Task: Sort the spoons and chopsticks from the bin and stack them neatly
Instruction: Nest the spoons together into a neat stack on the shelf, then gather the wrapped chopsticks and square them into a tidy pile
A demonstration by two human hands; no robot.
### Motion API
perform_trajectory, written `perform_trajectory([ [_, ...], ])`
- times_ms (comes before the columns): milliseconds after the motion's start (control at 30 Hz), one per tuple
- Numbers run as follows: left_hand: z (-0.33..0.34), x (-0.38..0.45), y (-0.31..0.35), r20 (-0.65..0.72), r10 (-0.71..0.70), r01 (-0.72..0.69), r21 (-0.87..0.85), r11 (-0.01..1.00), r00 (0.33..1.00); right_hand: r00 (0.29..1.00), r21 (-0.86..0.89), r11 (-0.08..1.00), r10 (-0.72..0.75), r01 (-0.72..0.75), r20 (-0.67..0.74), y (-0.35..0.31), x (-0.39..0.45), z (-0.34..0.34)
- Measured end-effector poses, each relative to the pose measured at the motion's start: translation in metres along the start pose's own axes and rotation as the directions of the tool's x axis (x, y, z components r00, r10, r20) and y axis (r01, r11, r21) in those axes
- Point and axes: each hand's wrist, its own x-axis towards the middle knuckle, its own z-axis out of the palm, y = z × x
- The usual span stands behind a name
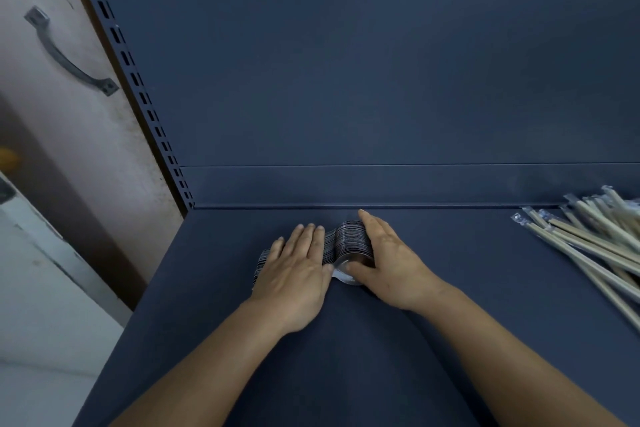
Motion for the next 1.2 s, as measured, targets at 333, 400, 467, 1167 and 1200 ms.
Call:
perform_trajectory([
  [333,-0.002,-0.008,0.007,-0.025,-0.048,0.049,0.043,0.998,0.999,0.999,0.039,0.999,0.031,-0.030,-0.038,0.001,-0.002,-0.001],
  [400,-0.003,-0.010,0.008,-0.026,-0.068,0.069,0.051,0.996,0.997,0.999,0.047,0.998,0.032,-0.031,-0.031,0.000,-0.002,-0.001],
  [467,-0.005,-0.011,0.010,-0.023,-0.088,0.089,0.056,0.994,0.996,0.999,0.053,0.998,0.025,-0.024,-0.026,0.000,-0.004,-0.001],
  [1167,-0.030,-0.043,0.117,-0.254,0.227,-0.253,-0.075,0.964,0.940,0.960,-0.290,0.955,-0.025,-0.059,-0.279,0.023,-0.117,-0.057],
  [1200,-0.029,-0.042,0.126,-0.245,0.248,-0.276,-0.084,0.958,0.937,0.957,-0.315,0.946,-0.013,-0.082,-0.289,0.028,-0.126,-0.061],
])
